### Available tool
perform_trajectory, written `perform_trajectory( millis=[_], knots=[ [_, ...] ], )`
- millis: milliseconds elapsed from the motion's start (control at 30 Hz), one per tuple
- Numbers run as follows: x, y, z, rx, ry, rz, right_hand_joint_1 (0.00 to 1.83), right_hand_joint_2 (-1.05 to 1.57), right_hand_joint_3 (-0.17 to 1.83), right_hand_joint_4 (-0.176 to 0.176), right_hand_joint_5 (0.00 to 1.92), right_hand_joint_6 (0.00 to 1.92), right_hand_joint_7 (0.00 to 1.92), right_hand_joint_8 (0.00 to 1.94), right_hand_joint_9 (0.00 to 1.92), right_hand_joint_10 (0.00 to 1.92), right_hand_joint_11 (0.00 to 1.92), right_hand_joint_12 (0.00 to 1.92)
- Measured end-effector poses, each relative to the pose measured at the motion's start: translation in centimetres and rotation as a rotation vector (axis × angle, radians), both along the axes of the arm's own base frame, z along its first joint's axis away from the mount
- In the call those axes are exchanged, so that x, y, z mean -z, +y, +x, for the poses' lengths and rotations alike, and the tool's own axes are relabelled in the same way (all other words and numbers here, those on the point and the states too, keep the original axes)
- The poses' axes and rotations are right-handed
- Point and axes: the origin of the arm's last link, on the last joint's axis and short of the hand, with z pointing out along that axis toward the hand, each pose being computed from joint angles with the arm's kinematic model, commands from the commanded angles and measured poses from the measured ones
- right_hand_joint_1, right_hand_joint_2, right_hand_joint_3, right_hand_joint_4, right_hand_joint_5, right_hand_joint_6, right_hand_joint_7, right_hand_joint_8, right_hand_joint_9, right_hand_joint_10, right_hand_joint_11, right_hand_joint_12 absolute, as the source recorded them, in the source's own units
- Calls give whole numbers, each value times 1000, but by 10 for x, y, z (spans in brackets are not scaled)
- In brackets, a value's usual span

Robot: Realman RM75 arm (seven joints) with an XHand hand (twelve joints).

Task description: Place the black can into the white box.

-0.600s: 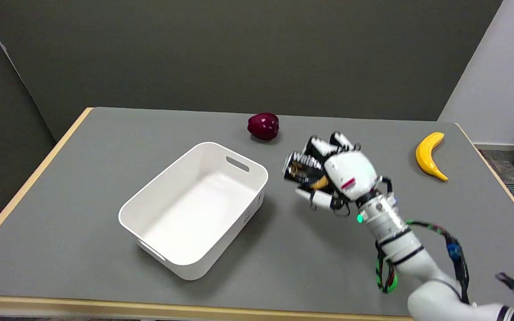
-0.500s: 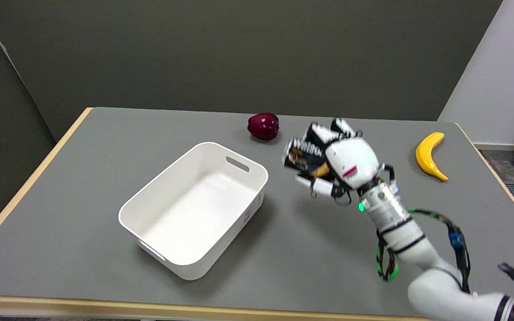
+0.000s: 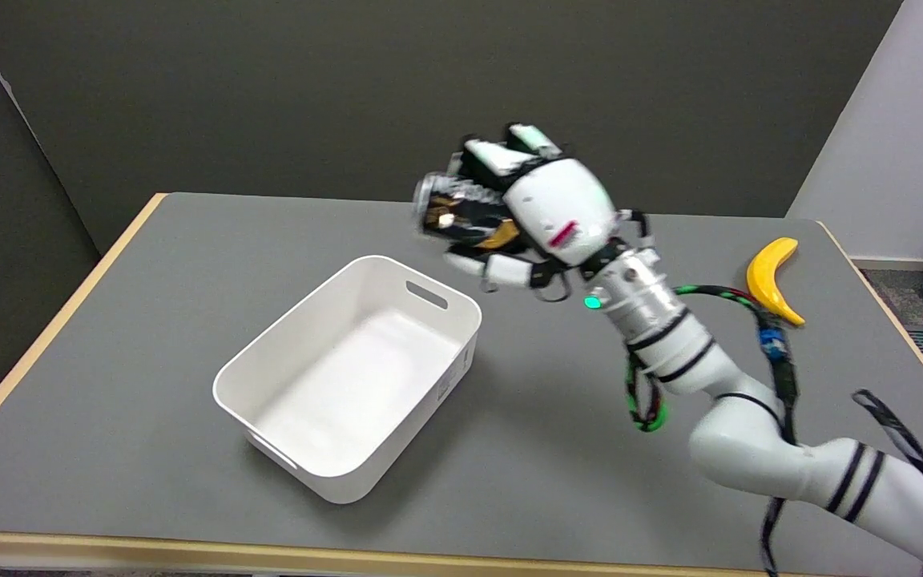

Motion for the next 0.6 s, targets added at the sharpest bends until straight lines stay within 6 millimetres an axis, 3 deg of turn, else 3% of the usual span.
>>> perform_trajectory(
  millis=[233, 533, 600],
  knots=[
    [50, -5, -4, 71, -39, 145, 1088, 1258, 322, -176, 468, 1752, 513, 1819, 730, 1919, 80, 1921],
    [94, -5, -38, 247, -98, 243, 1085, 1277, 290, -176, 460, 1755, 505, 1820, 714, 1919, 16, 1921],
    [100, -6, -45, 283, -107, 250, 993, 981, 681, -89, 277, 1169, 505, 1493, 612, 1721, 3, 1921]
  ],
)
